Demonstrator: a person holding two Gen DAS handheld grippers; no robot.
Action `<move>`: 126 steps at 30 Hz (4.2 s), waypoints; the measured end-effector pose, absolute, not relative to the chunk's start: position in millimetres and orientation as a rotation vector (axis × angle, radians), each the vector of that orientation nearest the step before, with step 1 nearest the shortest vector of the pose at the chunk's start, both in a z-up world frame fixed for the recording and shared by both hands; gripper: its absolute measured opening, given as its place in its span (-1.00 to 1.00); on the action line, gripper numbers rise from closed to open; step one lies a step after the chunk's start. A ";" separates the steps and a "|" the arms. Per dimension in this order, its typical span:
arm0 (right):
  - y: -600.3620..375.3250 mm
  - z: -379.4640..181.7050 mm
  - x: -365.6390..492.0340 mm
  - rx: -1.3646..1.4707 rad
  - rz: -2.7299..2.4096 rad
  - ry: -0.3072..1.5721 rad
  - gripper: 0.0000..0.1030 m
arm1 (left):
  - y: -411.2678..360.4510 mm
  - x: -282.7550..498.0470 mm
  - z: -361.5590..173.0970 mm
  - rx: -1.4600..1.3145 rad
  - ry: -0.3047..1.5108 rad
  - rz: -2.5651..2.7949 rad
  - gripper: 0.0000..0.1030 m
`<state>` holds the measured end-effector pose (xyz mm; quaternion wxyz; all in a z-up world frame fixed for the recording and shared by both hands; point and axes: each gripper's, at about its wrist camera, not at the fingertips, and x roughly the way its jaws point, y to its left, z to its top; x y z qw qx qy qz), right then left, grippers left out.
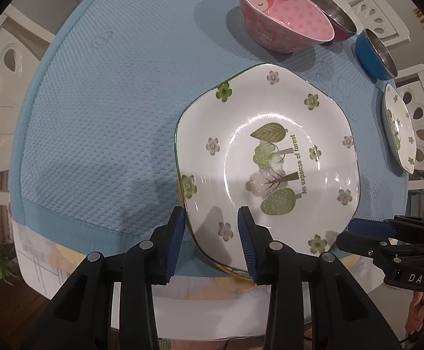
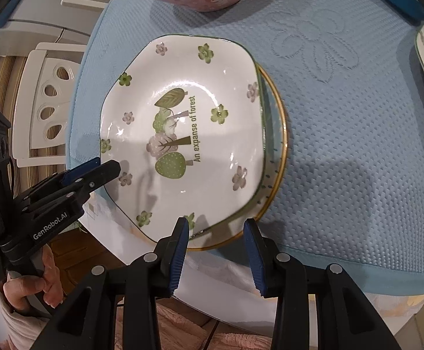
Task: Organize plates and bowls
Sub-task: 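Open both grippers and pull them back from the stacked plates, then move both grippers to the other forest plate and grasp its rim, then lift the forest plate with both grippers and carry it toward the plate stack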
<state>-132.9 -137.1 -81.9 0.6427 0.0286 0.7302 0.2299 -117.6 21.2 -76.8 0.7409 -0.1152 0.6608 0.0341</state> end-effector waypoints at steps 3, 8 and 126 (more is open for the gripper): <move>-144.4 -80.1 -133.8 0.075 0.518 1.657 -0.06 | 16.7 -120.2 -73.5 -0.222 1.449 0.101 -0.22; -155.9 -76.4 -135.9 0.101 0.515 1.640 0.03 | 4.7 -121.3 -70.2 -0.196 1.458 0.124 0.20; -441.8 -57.1 -19.8 0.309 0.392 1.323 0.18 | -246.7 2.6 -99.0 -0.134 1.464 -0.361 -0.31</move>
